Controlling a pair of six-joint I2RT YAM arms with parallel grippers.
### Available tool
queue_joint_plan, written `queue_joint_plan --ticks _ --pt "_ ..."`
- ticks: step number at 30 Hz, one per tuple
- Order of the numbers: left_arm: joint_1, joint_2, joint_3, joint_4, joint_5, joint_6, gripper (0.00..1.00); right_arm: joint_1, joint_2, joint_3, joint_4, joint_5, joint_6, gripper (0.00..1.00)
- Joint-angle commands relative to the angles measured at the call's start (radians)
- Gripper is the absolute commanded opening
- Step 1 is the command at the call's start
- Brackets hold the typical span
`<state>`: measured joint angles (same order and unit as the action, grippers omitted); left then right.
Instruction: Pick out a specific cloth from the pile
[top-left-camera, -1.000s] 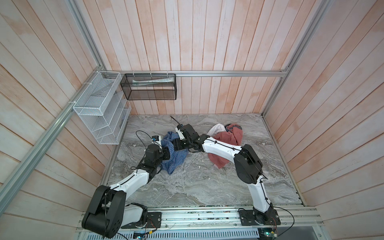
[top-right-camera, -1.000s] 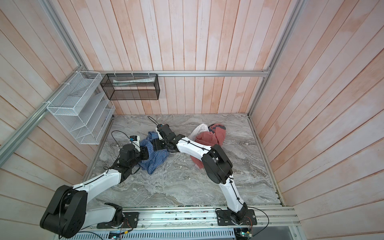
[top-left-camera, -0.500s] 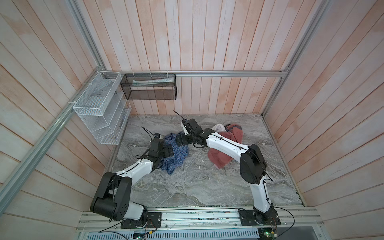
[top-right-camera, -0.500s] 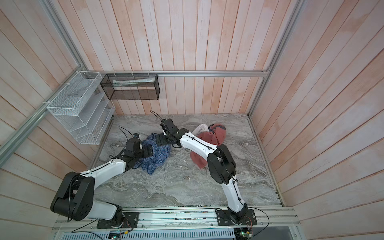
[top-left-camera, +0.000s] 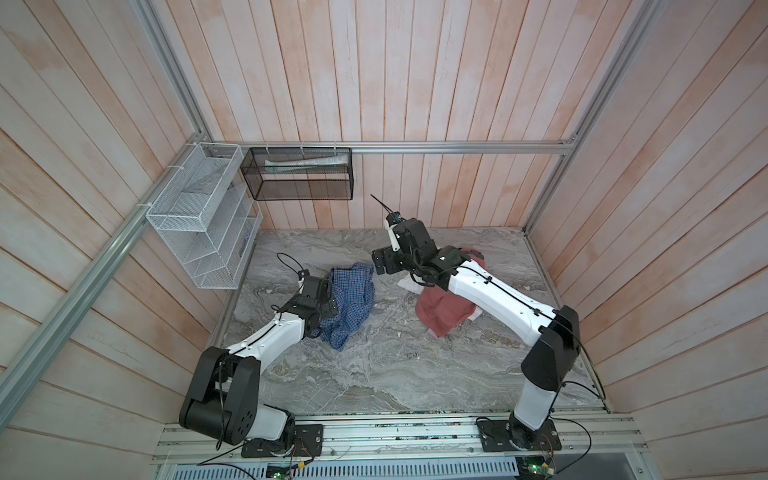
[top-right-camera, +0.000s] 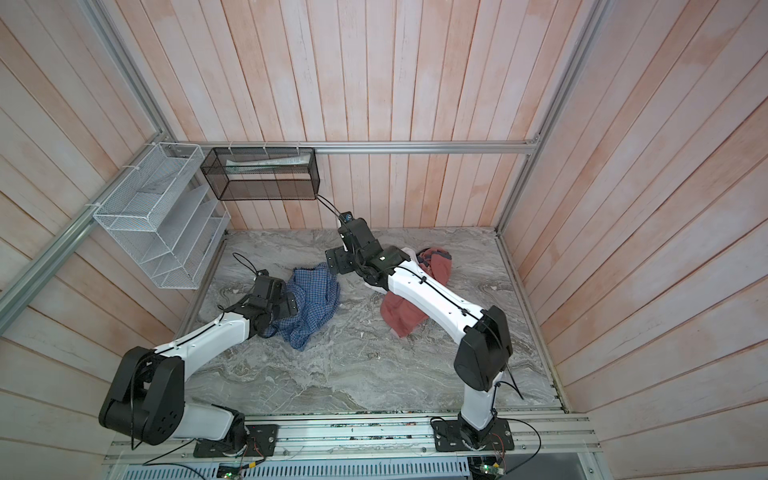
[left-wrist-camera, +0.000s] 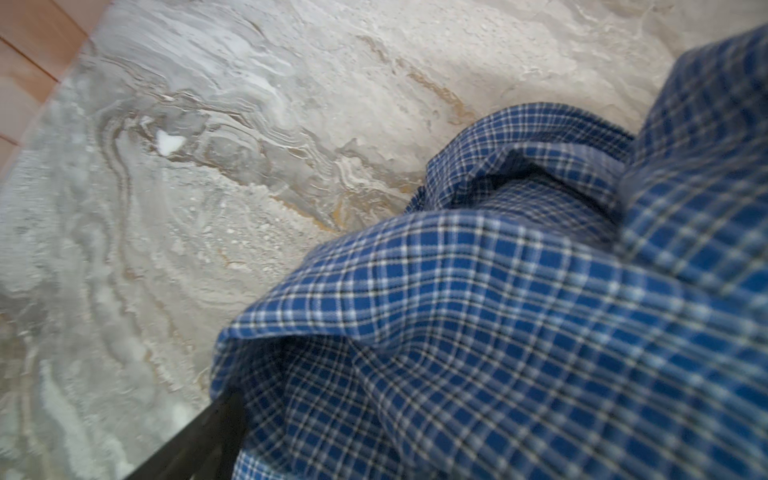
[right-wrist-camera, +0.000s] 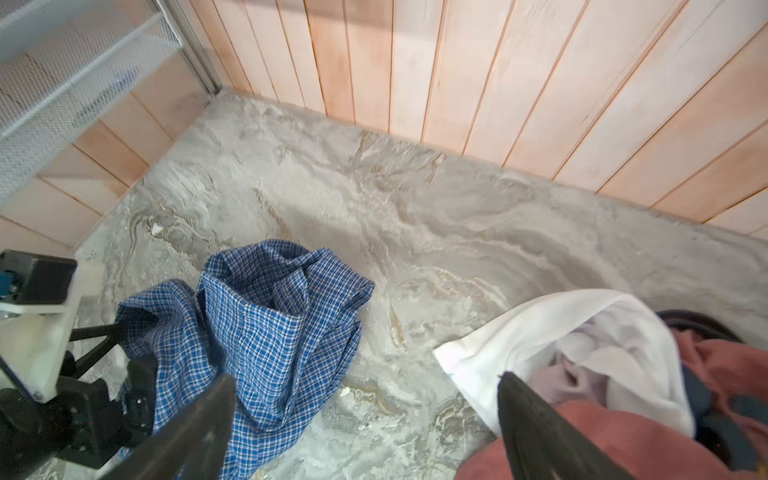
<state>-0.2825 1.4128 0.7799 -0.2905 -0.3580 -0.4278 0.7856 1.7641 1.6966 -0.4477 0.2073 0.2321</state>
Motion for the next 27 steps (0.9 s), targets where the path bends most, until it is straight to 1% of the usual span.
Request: queue_joint_plan --ticks 1,3,6,7,10,12,16,18,21,25,27 --pt "0.002 -0.055 -0.008 -0.075 -0.093 -0.010 1.00 -0.025 -0.066 -0.130 0.091 0.021 -0.082 0.98" --pt "0.002 -0.073 -0.020 -0.072 -0.124 0.023 1.00 -0.052 -0.130 -0.237 0.155 -0.009 -0.107 0.98" --pt "0.002 -0.065 0.007 -0.140 -0.163 0.033 1.00 -0.125 -0.247 -0.449 0.272 -0.091 -0.191 0.98" --pt "0.002 -0.063 0.015 -0.159 -0.164 0.031 1.00 -0.163 -0.288 -0.517 0.302 -0.140 -0.220 0.98" --pt "0.000 -0.086 0.017 -0.183 -0.144 0.016 1.00 -0.275 -0.377 -0.662 0.364 -0.262 -0.245 0.98" --pt "0.000 -0.103 0.014 -0.190 -0.132 0.004 1.00 -0.311 -0.419 -0.714 0.378 -0.302 -0.259 0.98" --pt "0.000 -0.109 0.037 -0.255 -0.147 -0.017 1.00 -0.313 -0.488 -0.764 0.394 -0.311 -0.250 0.98" --pt "0.000 -0.132 0.043 -0.291 -0.160 -0.029 1.00 -0.316 -0.522 -0.796 0.428 -0.278 -0.249 0.98" --pt "0.002 -0.208 0.033 -0.313 -0.171 -0.033 1.00 -0.335 -0.561 -0.818 0.444 -0.229 -0.272 0.98" --pt "0.002 -0.271 0.070 -0.429 -0.239 -0.086 1.00 -0.377 -0.599 -0.851 0.485 -0.158 -0.286 0.98" --pt "0.002 -0.308 0.089 -0.461 -0.275 -0.111 1.00 -0.400 -0.622 -0.882 0.518 -0.138 -0.293 0.98"
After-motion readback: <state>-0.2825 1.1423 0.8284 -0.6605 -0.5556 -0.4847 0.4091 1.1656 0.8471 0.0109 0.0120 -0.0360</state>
